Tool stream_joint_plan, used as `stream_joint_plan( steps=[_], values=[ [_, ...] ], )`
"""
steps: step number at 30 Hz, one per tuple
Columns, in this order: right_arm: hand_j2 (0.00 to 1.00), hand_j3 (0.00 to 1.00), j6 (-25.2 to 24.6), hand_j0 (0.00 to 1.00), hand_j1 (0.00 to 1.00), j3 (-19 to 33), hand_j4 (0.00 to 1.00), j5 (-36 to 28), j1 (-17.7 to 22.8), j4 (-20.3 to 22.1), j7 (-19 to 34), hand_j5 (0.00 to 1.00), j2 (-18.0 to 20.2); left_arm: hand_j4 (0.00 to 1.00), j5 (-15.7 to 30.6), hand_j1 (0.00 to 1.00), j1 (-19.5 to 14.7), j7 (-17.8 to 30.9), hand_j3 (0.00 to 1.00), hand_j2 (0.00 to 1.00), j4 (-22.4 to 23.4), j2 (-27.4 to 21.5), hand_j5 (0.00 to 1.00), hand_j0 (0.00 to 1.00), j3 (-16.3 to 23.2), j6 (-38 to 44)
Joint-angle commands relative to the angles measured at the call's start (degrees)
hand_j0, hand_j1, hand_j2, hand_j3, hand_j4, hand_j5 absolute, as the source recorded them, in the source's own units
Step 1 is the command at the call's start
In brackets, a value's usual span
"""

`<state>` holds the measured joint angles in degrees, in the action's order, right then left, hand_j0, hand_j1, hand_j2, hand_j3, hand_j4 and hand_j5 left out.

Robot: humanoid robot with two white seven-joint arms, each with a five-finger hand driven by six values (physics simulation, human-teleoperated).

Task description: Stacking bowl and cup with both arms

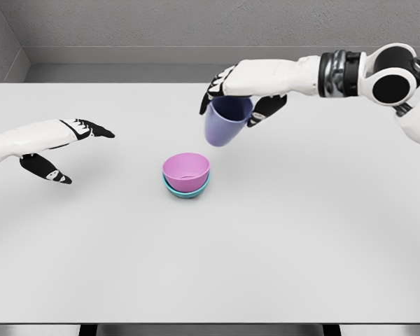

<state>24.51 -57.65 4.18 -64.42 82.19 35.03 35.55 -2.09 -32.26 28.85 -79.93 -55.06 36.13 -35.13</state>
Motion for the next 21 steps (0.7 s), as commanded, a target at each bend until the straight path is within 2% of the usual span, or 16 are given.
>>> stream_joint_plan(
  steps=[1,21],
  values=[
    [0.72,0.72,-0.52,0.72,0.72,-0.18,0.72,-0.32,-0.09,0.17,-0.03,0.72,-0.74,1.00,0.34,1.00,0.00,-0.02,1.00,1.00,0.30,-0.04,1.00,1.00,-0.01,0.13],
    [0.73,0.73,-3.16,0.73,0.73,-2.46,0.73,-0.40,-1.41,2.19,-0.03,0.73,-3.82,1.00,-0.46,1.00,-0.09,-0.02,1.00,1.00,1.62,-0.13,1.00,1.00,0.08,0.13]
  ],
)
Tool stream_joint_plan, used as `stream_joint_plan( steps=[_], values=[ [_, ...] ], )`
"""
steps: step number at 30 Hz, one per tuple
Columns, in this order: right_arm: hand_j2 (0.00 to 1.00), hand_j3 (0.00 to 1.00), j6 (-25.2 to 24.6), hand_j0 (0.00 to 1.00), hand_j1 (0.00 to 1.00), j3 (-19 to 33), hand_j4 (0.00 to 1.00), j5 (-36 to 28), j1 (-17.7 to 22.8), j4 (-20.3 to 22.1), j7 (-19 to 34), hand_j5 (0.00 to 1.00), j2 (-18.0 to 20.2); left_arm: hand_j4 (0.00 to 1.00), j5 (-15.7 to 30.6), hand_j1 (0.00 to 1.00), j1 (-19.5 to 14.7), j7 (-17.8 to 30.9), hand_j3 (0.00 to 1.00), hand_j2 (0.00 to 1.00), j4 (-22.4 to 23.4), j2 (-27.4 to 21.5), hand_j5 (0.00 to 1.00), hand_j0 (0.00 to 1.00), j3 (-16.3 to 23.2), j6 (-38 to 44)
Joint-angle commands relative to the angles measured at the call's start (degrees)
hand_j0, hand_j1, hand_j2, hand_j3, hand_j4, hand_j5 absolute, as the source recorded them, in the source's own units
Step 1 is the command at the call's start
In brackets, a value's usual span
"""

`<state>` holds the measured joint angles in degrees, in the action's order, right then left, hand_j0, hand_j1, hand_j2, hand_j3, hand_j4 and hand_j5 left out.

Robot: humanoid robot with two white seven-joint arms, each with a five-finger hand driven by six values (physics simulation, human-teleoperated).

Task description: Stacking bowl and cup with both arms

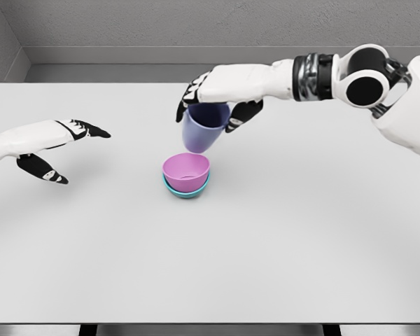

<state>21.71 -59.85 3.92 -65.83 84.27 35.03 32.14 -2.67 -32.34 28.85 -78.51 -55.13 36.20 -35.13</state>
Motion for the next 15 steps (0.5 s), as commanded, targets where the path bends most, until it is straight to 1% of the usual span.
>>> stream_joint_plan(
  steps=[1,4,8,15],
  values=[
    [0.73,0.73,-0.35,0.73,0.73,-0.62,0.73,-1.54,0.00,0.11,-0.03,0.73,-0.50,1.00,0.12,1.00,0.00,-0.02,1.00,1.00,0.20,0.03,1.00,1.00,-0.07,0.13],
    [0.73,0.73,-0.27,0.73,0.73,-1.15,0.73,-1.99,-0.35,0.20,-0.03,0.73,-0.50,1.00,0.12,1.00,0.00,-0.02,1.00,1.00,0.20,0.02,1.00,1.00,-0.07,0.13],
    [0.73,0.73,-0.35,0.73,0.73,-1.32,0.73,-2.43,-0.70,1.34,-0.03,0.73,-0.24,1.00,0.12,1.00,0.00,-0.02,1.00,1.00,0.20,0.03,1.00,1.00,-0.07,0.13],
    [0.73,0.73,-0.35,0.73,0.73,-2.38,0.73,-3.57,-0.88,1.60,-0.03,0.73,-0.15,1.00,0.12,1.00,-0.09,-0.02,1.00,1.00,0.20,0.03,1.00,1.00,-0.07,0.13]
  ],
)
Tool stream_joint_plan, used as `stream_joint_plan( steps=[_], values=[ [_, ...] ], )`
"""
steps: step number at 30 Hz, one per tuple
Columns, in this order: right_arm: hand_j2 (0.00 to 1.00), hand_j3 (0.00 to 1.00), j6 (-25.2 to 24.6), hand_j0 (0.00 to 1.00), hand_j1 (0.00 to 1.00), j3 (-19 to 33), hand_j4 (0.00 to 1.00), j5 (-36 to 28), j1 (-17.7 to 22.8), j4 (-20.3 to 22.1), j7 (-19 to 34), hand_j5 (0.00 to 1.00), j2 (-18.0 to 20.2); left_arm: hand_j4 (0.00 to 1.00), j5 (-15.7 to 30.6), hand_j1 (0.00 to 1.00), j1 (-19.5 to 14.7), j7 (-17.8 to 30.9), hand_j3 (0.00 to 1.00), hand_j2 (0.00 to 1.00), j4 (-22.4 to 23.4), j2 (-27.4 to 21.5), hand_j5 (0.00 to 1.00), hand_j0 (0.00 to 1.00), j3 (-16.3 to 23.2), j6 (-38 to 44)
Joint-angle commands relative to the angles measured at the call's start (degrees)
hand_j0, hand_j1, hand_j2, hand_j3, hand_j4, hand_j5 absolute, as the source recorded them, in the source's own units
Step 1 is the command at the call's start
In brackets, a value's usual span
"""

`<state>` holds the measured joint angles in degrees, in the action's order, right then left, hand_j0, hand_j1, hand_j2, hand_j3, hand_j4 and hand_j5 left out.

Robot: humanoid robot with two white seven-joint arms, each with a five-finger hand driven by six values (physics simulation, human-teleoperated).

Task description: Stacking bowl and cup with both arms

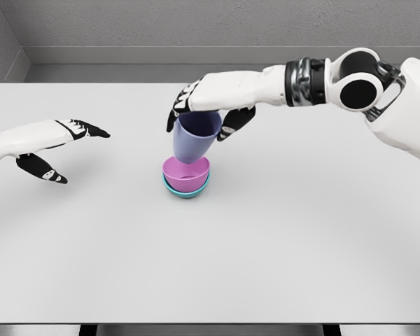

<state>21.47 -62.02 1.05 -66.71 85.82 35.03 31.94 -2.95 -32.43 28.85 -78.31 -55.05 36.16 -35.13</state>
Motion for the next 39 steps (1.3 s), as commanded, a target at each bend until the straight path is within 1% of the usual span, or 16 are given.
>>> stream_joint_plan(
  steps=[1,15,34,39],
  values=[
    [0.73,0.73,-0.12,0.73,0.73,-0.30,0.73,-0.79,0.00,0.14,-0.03,0.73,0.05,1.00,0.40,1.00,0.00,-0.02,1.00,1.00,-0.01,-0.06,1.00,1.00,-0.03,0.13],
    [0.73,0.73,-0.12,0.73,0.73,-2.58,0.73,-1.58,-0.26,0.05,-0.03,0.73,0.14,1.00,0.05,1.00,0.00,-0.02,1.00,1.00,-0.01,-0.06,1.00,1.00,-0.03,0.13],
    [0.74,0.74,-0.47,0.74,0.74,-3.37,0.74,-1.58,-0.26,-0.04,-0.03,0.74,0.05,1.00,0.05,1.00,0.00,-0.02,1.00,1.00,-0.01,-0.06,1.00,1.00,-0.03,0.13],
    [0.76,0.76,-0.38,0.76,0.76,-3.46,0.76,-1.58,-0.35,-0.04,-0.03,0.76,0.05,1.00,0.05,1.00,0.00,-0.02,1.00,1.00,-0.01,-0.06,1.00,1.00,-0.03,0.13]
  ],
)
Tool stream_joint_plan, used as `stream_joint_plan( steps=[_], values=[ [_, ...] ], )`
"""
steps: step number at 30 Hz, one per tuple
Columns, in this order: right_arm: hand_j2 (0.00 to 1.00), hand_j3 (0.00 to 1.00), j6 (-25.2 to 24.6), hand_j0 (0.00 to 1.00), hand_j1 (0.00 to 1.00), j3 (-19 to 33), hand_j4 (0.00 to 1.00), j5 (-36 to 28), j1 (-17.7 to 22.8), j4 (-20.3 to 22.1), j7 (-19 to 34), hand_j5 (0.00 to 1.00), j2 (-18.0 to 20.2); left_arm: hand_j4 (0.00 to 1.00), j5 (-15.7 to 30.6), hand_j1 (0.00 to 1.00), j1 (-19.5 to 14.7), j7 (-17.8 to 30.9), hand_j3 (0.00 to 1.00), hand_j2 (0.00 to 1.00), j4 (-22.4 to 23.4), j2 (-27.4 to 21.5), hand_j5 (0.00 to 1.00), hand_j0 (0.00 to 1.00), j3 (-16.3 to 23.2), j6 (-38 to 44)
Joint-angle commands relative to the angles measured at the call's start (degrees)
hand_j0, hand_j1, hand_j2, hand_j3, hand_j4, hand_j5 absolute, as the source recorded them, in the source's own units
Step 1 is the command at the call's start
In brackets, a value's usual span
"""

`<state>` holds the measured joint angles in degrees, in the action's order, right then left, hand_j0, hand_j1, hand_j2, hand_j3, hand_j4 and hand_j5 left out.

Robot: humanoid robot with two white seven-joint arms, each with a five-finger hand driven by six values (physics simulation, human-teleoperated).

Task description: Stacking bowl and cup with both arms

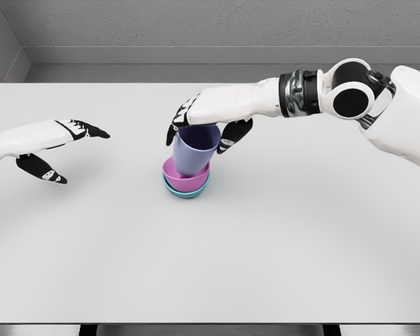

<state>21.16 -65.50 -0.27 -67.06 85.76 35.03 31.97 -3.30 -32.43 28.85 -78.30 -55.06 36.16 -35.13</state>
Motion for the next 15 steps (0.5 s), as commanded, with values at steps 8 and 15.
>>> stream_joint_plan(
  steps=[8,15],
  values=[
    [0.92,0.92,-0.15,0.92,0.92,-0.68,0.92,-0.26,0.00,0.02,-0.03,0.92,0.02,1.00,0.40,1.00,0.00,-0.02,1.00,1.00,-0.01,-0.04,1.00,1.00,-0.03,0.13],
    [1.00,1.00,-0.06,1.00,1.00,-1.03,1.00,-0.26,-0.09,-0.06,-0.03,1.00,-0.15,1.00,0.40,1.00,0.00,-0.02,1.00,1.00,-0.01,-0.04,1.00,1.00,-0.12,0.13]
  ],
)
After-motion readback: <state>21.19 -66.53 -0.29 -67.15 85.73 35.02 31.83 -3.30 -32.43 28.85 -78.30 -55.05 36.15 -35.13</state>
